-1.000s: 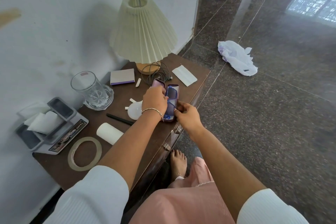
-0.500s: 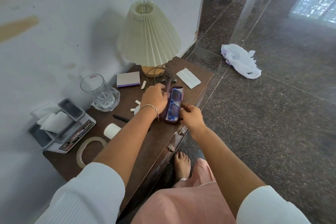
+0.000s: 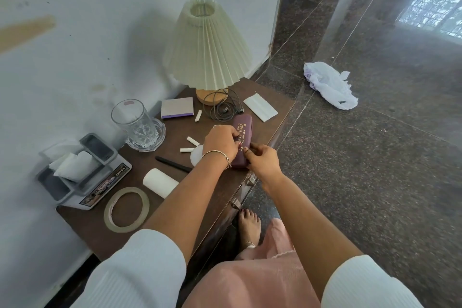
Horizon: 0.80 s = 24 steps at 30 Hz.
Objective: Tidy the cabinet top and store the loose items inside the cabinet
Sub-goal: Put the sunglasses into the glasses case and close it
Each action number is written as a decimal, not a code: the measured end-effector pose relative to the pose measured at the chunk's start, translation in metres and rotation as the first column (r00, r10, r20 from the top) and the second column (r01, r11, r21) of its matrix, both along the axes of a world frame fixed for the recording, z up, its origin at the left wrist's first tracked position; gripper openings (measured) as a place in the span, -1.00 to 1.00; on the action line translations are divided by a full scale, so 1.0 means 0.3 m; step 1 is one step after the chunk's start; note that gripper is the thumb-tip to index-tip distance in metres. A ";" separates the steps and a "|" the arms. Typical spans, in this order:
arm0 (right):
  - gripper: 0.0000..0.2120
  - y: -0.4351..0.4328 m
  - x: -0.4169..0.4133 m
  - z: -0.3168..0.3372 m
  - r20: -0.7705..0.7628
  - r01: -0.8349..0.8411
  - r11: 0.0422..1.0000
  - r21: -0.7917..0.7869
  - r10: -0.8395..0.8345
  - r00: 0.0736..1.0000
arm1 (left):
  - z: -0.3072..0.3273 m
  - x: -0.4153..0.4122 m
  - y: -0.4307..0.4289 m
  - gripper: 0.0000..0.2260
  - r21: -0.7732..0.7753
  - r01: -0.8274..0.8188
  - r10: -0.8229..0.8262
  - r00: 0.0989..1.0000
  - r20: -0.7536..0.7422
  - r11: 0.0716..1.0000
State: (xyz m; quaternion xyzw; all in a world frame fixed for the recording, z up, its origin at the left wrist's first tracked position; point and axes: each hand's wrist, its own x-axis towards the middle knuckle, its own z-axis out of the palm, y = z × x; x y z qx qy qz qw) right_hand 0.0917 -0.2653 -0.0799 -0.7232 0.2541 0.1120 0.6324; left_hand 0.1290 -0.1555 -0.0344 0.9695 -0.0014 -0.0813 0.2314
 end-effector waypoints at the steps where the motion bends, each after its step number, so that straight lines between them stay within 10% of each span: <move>1: -0.62 0.000 0.002 -0.004 -0.002 0.006 1.000 0.006 -0.006 1.000 | -0.001 0.002 -0.002 -0.74 0.004 -0.004 0.004 1.000 -0.003 1.000; 15: -0.71 -0.017 0.031 -0.002 -0.068 0.043 0.996 0.080 -0.038 0.997 | -0.008 0.013 -0.009 -0.72 0.001 -0.018 0.018 1.000 -0.009 1.000; 24: -0.92 -0.140 0.092 0.071 0.069 0.074 0.911 -0.405 -0.051 0.996 | 0.003 0.076 -0.018 -0.79 -0.145 -0.082 0.089 0.995 0.045 0.986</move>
